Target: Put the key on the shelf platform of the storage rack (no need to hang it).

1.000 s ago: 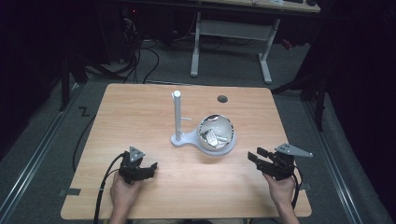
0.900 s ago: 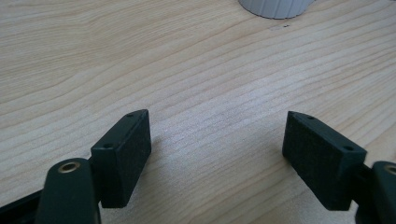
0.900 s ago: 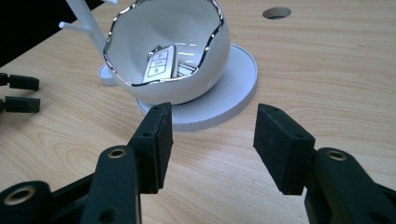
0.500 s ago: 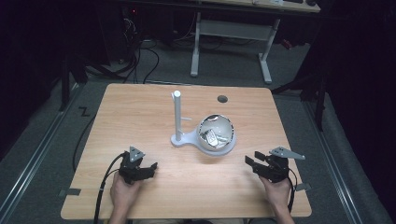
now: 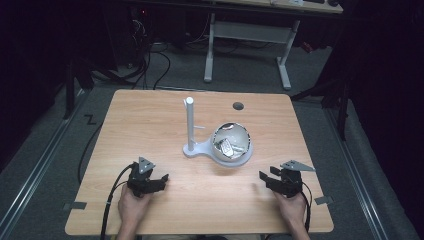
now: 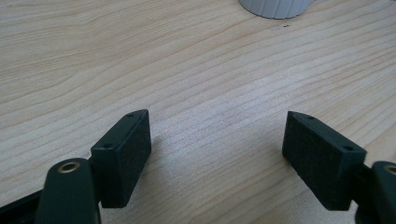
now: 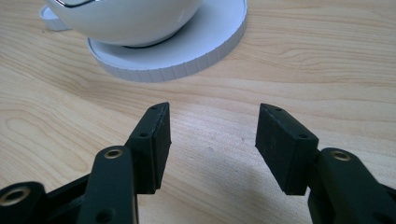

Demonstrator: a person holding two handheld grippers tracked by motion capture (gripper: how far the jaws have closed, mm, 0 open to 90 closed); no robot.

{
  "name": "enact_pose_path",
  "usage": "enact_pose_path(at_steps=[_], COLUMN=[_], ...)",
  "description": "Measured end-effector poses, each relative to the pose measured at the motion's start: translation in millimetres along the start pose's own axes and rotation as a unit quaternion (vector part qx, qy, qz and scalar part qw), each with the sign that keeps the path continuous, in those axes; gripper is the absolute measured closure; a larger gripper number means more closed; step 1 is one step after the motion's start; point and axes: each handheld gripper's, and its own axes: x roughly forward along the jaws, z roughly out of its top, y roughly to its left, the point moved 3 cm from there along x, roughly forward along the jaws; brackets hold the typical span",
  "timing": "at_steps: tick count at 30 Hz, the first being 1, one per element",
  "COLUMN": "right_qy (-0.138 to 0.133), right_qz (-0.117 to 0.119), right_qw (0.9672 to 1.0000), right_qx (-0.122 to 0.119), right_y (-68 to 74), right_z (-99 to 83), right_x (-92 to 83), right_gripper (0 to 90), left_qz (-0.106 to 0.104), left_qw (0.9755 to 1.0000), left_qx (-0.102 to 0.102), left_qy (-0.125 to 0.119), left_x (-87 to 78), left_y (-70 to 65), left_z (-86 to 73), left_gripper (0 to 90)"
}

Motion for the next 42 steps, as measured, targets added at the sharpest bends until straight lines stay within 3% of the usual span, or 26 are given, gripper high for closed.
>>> enact_pose_path(at_steps=[12, 25, 42], right_qy=[0.015, 0.038, 0.031], right_qz=[-0.011, -0.043, -0.049], right_qw=[0.9998, 0.9978, 0.9971], right_qx=[-0.004, -0.033, -0.049], right_y=[0.8, 1.4, 4.0], right_z=[-2.5, -6.0, -8.7], right_x=[11.4, 22.7, 24.8], right_gripper=[45.1, 43.3, 39.4], left_qz=[0.001, 0.001, 0.001], left_qw=[1.0000, 1.0000, 1.0000], left_qx=[0.000, 0.000, 0.000], left_qy=[-0.001, 0.000, 0.000], left_x=[0.1, 0.1, 0.1], left_y=[0.0, 0.0, -0.1], left_z=[0.0, 0.0, 0.0], left_gripper=[24.2, 24.1, 24.1])
